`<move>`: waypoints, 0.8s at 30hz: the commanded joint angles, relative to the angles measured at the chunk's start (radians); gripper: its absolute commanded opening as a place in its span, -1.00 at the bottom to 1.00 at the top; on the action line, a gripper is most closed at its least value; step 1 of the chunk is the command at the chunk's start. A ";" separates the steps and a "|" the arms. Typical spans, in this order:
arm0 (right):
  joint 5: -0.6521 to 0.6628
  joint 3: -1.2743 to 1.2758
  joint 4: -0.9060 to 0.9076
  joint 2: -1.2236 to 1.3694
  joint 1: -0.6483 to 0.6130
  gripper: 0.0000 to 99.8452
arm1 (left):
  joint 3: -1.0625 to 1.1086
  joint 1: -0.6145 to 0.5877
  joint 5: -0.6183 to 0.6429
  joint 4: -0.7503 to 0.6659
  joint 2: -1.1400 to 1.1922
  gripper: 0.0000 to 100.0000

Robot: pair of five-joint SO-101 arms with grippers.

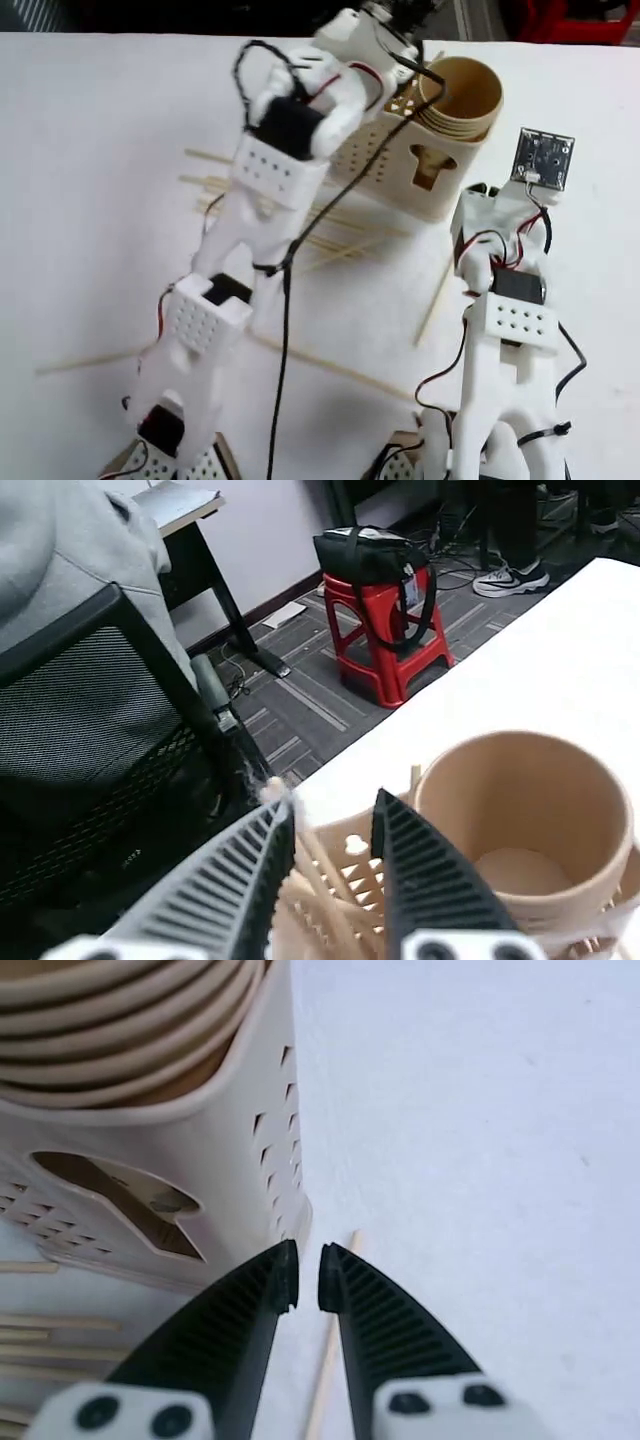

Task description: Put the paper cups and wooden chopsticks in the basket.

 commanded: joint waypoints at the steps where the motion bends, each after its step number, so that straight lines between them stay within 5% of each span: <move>1: -0.006 -0.006 -0.018 -0.035 -0.012 -0.90 | -0.229 -0.042 0.002 0.229 -0.022 -0.72; 12: -0.002 -0.006 -0.015 -0.035 -0.044 -0.90 | -0.210 -0.251 0.002 0.568 -0.275 -0.72; 24: 0.000 -0.006 -0.008 -0.035 -0.048 -0.90 | -0.199 -0.430 0.002 0.578 -0.565 -0.72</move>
